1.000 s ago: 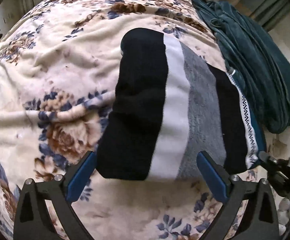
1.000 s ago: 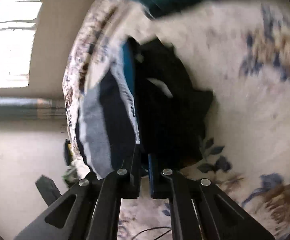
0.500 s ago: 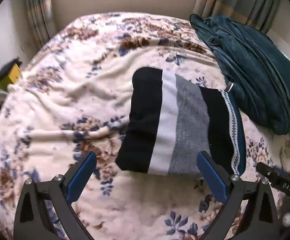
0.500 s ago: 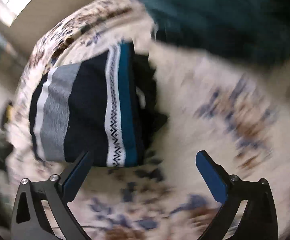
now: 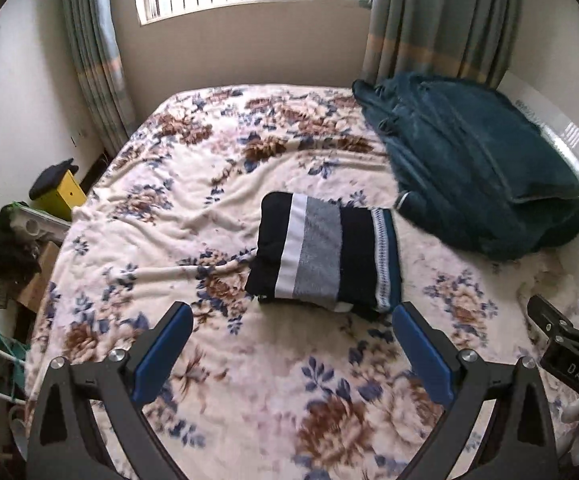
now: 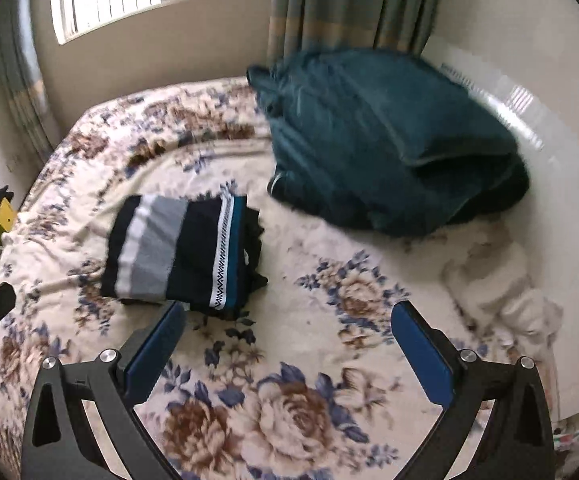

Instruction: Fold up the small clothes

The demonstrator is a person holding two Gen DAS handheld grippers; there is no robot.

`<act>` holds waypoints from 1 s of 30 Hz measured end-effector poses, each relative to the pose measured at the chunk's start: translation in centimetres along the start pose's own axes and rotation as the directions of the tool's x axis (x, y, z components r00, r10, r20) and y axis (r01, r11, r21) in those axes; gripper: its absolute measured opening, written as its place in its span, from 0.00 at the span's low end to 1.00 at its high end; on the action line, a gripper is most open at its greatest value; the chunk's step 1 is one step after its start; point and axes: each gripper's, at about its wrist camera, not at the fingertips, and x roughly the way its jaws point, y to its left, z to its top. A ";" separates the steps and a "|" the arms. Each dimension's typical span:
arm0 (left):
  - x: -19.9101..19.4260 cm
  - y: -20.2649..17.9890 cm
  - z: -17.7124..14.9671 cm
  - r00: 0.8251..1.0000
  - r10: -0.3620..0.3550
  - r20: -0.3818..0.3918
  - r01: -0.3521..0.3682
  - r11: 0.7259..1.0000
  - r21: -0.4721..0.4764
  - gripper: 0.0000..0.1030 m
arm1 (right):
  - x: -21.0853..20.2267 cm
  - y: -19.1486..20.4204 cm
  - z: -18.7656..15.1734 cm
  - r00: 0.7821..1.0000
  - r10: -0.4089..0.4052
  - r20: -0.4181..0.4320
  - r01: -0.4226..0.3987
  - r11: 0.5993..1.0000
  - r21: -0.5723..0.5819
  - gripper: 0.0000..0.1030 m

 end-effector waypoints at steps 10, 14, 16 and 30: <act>-16.6 -1.4 -2.4 0.997 0.007 0.071 -0.010 0.999 0.052 0.99 | -21.7 -2.2 -2.5 0.989 0.050 0.138 -0.045 0.998 -0.033 1.00; -21.7 -1.2 -3.1 0.994 0.007 0.105 -0.012 0.999 0.045 0.99 | -28.7 -3.2 -3.8 0.979 0.050 0.197 -0.039 0.997 -0.062 1.00; -23.3 -1.3 -3.5 0.994 0.007 0.109 -0.011 0.999 0.041 0.99 | -31.4 -3.8 -4.4 0.975 0.060 0.212 -0.048 0.997 -0.060 1.00; -30.4 -0.6 -5.8 0.981 0.039 0.190 -0.041 0.999 0.006 0.99 | -40.6 -5.1 -6.4 0.963 0.087 0.255 -0.077 0.996 -0.049 1.00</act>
